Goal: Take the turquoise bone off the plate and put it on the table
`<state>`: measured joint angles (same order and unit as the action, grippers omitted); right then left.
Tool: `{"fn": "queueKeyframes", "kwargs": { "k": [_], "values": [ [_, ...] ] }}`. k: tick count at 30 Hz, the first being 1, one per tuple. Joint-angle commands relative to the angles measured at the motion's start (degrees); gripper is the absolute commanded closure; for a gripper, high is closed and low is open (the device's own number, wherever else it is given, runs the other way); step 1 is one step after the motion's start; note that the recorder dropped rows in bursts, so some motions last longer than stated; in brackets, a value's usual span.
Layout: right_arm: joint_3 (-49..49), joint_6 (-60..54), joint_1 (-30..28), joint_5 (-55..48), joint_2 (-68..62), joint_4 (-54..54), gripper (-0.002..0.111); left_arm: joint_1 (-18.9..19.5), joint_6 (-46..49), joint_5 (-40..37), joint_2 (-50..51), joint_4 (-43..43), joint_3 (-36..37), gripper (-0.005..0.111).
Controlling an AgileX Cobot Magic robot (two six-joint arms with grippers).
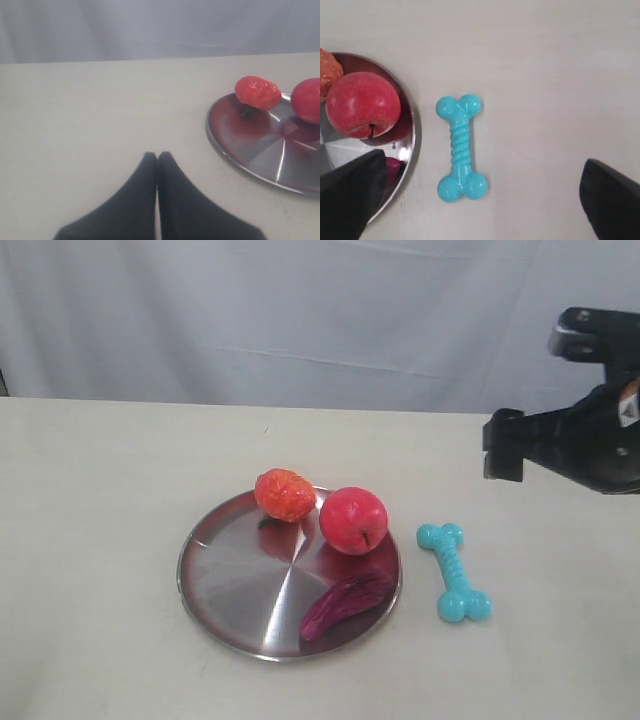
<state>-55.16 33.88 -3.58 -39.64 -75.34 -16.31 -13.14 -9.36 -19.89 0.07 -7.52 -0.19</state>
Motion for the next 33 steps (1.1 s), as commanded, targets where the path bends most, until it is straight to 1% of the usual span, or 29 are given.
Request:
{"fn": "queueKeyframes", "kwargs": {
  "k": [1,3,5,7,13,14,20,23,26,28,30,33],
  "values": [
    [-0.12,-2.91,-0.28,-10.36,8.99,-0.29,0.016,-0.16,-0.1,0.04,-0.07,-0.02,0.19,0.107],
    [-0.12,-4.57,-0.28,-14.77,12.51,-0.29,0.029,-0.16,-0.1,0.04,-0.07,-0.02,0.19,0.107],
    [-0.12,-5.52,-0.28,-18.59,16.27,-0.29,0.043,-0.16,-0.1,0.04,-0.07,-0.02,0.19,0.107],
    [-0.12,-5.94,-0.28,-22.07,19.88,-0.29,0.061,-0.16,-0.1,0.04,-0.07,-0.02,0.19,0.107],
    [-0.12,-8.5,-0.28,-25.88,29.48,4.54,0.105,-0.16,-0.1,0.04,-0.07,-0.02,0.19,0.107],
    [-0.12,-9.72,-0.28,-26.41,31.19,5.95,0.108,-0.16,-0.1,0.04,-0.07,-0.02,0.19,0.107],
    [0.17,-16.81,-0.28,-28.43,40.17,16.97,0.109,-0.16,-0.1,0.04,-0.07,-0.02,0.19,0.107],
    [0.17,-17.26,-0.28,-28.18,44.7,20.7,0.109,-0.16,-0.1,0.04,-0.07,-0.02,0.19,0.107],
    [0.17,-17.49,-0.28,-28.18,47.43,20.7,0.109,-0.16,-0.1,0.04,-0.07,-0.02,0.19,0.107],
    [0.17,-23.07,-0.28,-27.87,49.32,18.01,0.109,-0.16,-0.1,0.04,-0.07,-0.02,0.19,0.107],
    [0.17,-23.56,-0.28,-25.34,50.41,15.49,0.109,-0.16,-0.1,0.04,-0.07,-0.02,0.19,0.107],
    [0.31,-23.66,-0.28,-18.73,50.57,12.84,0.109,-0.16,-0.1,0.04,-0.07,-0.02,0.19,0.107]
  ]
}}
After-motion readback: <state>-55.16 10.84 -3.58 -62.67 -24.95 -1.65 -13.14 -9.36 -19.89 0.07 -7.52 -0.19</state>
